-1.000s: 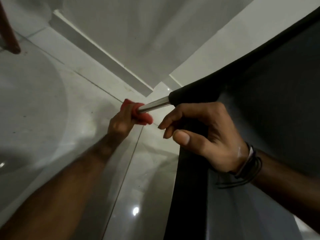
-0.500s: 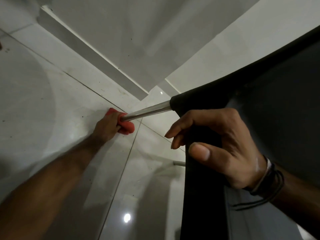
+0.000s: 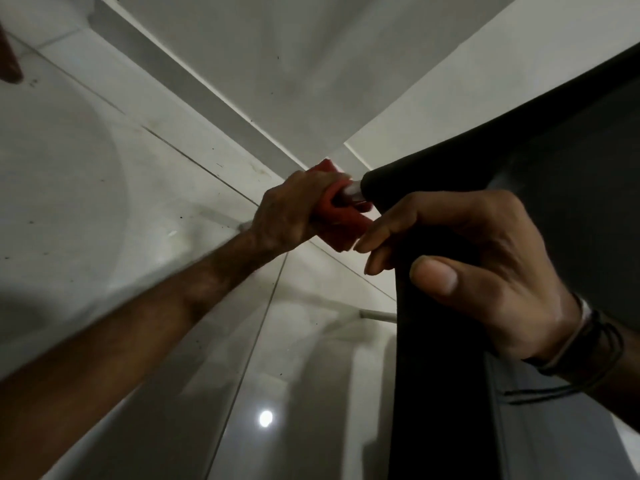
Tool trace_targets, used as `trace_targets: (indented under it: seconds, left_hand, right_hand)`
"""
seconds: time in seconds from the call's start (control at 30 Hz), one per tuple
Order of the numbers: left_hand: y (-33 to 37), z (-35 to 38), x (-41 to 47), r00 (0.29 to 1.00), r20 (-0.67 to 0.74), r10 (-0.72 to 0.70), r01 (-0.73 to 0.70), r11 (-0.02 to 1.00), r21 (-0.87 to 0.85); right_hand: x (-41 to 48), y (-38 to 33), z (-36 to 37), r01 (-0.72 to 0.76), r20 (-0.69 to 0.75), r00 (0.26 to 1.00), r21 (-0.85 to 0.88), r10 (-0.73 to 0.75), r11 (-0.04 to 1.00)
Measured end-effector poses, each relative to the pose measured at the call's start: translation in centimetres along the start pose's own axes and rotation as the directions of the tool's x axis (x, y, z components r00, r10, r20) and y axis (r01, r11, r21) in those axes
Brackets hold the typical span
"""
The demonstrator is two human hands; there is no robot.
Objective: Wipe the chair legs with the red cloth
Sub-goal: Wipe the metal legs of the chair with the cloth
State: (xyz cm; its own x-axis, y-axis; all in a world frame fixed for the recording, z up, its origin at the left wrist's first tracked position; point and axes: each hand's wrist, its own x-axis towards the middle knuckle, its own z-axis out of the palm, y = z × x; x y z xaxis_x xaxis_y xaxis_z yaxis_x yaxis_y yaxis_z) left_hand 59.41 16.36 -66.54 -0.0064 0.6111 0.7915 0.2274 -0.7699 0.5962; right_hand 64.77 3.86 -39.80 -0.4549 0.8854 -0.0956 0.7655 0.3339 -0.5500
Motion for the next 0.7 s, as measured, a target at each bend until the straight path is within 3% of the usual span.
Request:
trace_targets:
  seconds: [0.03,0.1,0.17,0.23,0.33,0.4,0.5,0.6,0.63,0.7]
  left_hand:
    - [-0.7,-0.1,-1.2,0.999,0.018,-0.051,0.051,0.999,0.010]
    - [-2.4,-0.3,-3.8,0.938,0.149,-0.312,0.319,0.947,-0.023]
    - [-4.5,-0.5,-5.7,0.733,0.375,-0.567,0.620,0.784,-0.026]
    - [-6.1,-0.2,-7.3,0.548,0.454,-0.702,0.784,0.621,0.015]
    - [-7.2,0.2,-8.7,0.268,0.367,-0.891,0.963,0.253,-0.090]
    - [-7.8,0.0,-9.0,0.153,0.313,-0.937,0.988,0.147,-0.044]
    - [-8.0,0.0,-9.0,0.128,0.354,-0.926,0.991,0.131,-0.017]
    - [-7.8,-1.5,-8.4,0.312,0.504,-0.805,0.903,0.417,0.107]
    - [-7.5,-2.2,-8.2,0.336,0.547,-0.767,0.873,0.471,0.124]
    - [-6.2,-3.9,-7.2,0.343,0.586,-0.735,0.872,0.481,0.093]
  right_hand:
    - [0.0,0.0,0.0,0.000,0.005,1.000,0.002,0.000,1.000]
    - [0.0,0.1,0.0,0.012,0.002,1.000,0.013,-0.012,1.000]
    - [-0.1,0.2,0.1,0.025,-0.008,1.000,0.019,-0.025,1.000]
    - [0.0,0.4,0.0,0.026,-0.019,0.999,0.012,-0.026,1.000]
    - [-0.2,0.4,-0.1,0.011,-0.019,1.000,0.013,-0.010,1.000]
    - [-0.3,0.3,-0.2,-0.010,-0.026,1.000,0.006,0.010,1.000]
    - [-0.2,0.0,-0.1,-0.035,-0.030,0.999,0.003,0.035,0.999]
    - [-0.2,-0.1,0.0,-0.029,-0.030,0.999,-0.002,0.029,1.000]
    - [-0.2,-0.1,0.0,-0.016,-0.032,0.999,-0.012,0.015,1.000]
    - [-0.2,0.0,0.0,0.005,-0.043,0.999,-0.037,-0.006,0.999]
